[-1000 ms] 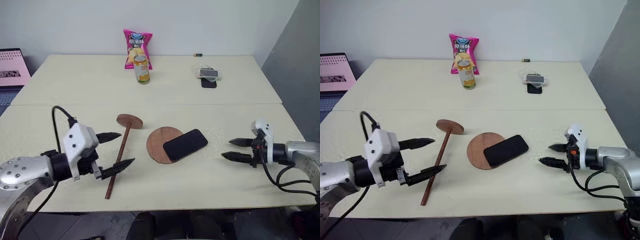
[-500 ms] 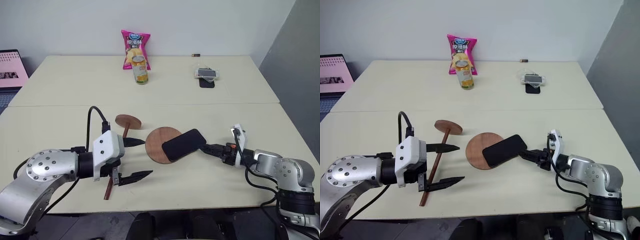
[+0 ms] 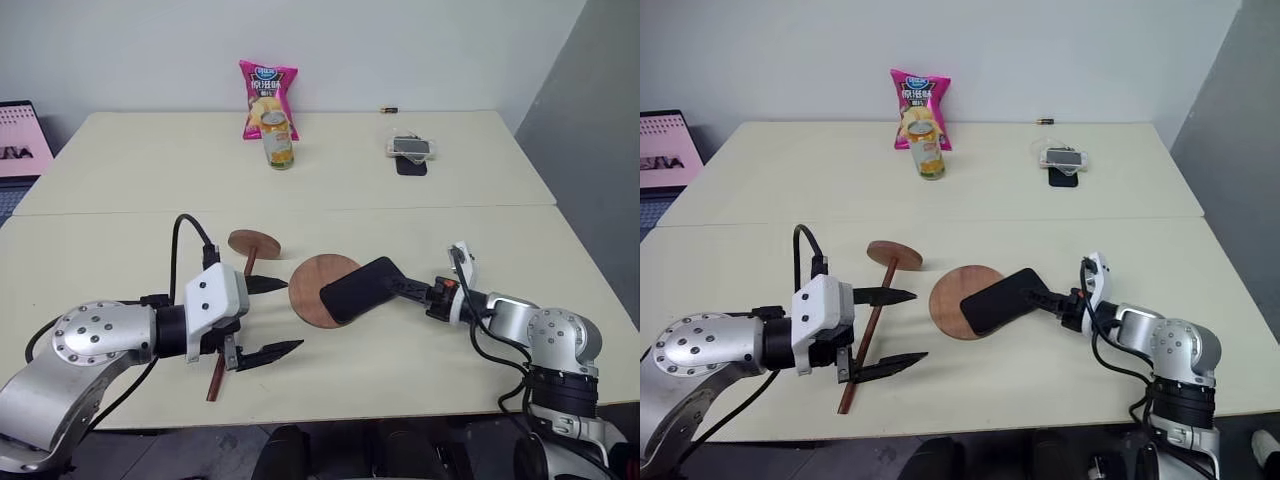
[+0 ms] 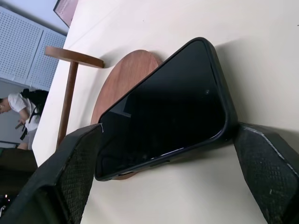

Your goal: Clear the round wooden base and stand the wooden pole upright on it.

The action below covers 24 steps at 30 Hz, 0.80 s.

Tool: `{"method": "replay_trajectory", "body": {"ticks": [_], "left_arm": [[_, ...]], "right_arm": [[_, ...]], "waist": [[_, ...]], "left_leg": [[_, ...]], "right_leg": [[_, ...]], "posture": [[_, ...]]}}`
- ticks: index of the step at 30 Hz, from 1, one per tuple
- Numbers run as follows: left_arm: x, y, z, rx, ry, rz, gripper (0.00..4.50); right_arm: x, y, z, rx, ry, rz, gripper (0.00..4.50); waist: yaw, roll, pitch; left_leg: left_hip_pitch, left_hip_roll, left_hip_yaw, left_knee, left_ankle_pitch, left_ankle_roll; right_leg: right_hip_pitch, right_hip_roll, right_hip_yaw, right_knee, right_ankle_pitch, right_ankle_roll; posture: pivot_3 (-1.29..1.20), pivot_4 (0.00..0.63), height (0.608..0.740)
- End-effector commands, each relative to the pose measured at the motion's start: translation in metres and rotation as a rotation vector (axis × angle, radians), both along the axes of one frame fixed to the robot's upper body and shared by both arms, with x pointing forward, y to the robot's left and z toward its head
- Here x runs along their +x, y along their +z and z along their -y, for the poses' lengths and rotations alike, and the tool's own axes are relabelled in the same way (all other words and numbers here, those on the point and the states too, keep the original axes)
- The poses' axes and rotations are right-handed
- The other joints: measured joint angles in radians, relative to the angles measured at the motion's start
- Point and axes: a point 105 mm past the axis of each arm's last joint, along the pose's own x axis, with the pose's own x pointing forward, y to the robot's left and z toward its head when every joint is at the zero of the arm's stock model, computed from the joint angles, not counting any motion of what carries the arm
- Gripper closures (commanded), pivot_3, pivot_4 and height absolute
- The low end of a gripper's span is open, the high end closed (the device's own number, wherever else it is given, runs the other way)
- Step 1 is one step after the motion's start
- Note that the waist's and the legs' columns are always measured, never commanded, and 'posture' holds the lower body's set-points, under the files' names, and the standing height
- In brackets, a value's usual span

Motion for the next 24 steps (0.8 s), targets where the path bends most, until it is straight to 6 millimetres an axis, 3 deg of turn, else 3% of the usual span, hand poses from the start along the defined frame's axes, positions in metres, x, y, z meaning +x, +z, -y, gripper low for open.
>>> {"method": "replay_trajectory", "body": {"ticks": [1,2,7,13,17,24], "left_arm": [[-0.001,0.004,0.005,-0.006,-0.019,0.038,0.00],[0.000,0.004,0.005,-0.006,-0.019,0.039,0.00],[0.001,0.003,0.006,-0.008,-0.022,0.040,0.00],[0.002,0.003,0.006,-0.011,-0.022,0.039,0.00],[0.002,0.003,0.006,-0.009,-0.021,0.041,0.00],[0.004,0.004,0.004,-0.008,-0.013,0.044,0.00]], "right_arm": [[0.002,-0.009,-0.004,0.025,-0.011,-0.019,0.86],[0.003,-0.009,-0.004,0.032,-0.019,-0.019,1.00],[0.006,-0.010,-0.005,0.065,-0.041,-0.010,2.59],[0.007,-0.006,-0.005,0.117,-0.056,-0.010,3.85],[0.004,-0.007,-0.005,0.125,-0.051,-0.015,4.09],[-0.001,0.003,-0.009,0.202,-0.033,-0.009,4.13]], "waist": [[-0.004,0.000,0.000],[-0.006,0.000,0.000],[-0.011,0.000,0.000],[-0.011,0.000,0.000],[-0.012,0.000,0.000],[-0.012,0.000,0.000]], "left_leg": [[0.000,0.000,0.000,0.000,0.000,0.000],[0.000,0.000,0.000,0.000,0.000,0.000],[0.000,0.000,0.001,0.000,0.000,0.000],[0.001,0.000,0.003,0.000,0.000,0.000],[0.002,0.000,0.003,-0.001,0.000,0.000],[0.002,0.000,0.004,-0.001,0.000,0.000]], "right_leg": [[0.000,0.000,0.000,0.000,0.000,0.000],[0.000,0.000,0.000,0.000,0.000,0.000],[0.000,0.000,0.002,0.000,0.000,0.000],[0.000,0.000,0.004,0.000,0.000,0.001],[0.000,0.000,0.005,0.000,0.000,0.001],[0.000,0.000,0.005,0.000,0.000,0.001]], "posture": [[0.00,0.150,0.740],[0.00,0.150,0.740],[0.00,0.150,0.740],[0.00,0.150,0.740],[0.00,0.150,0.740],[0.00,0.150,0.740]]}}
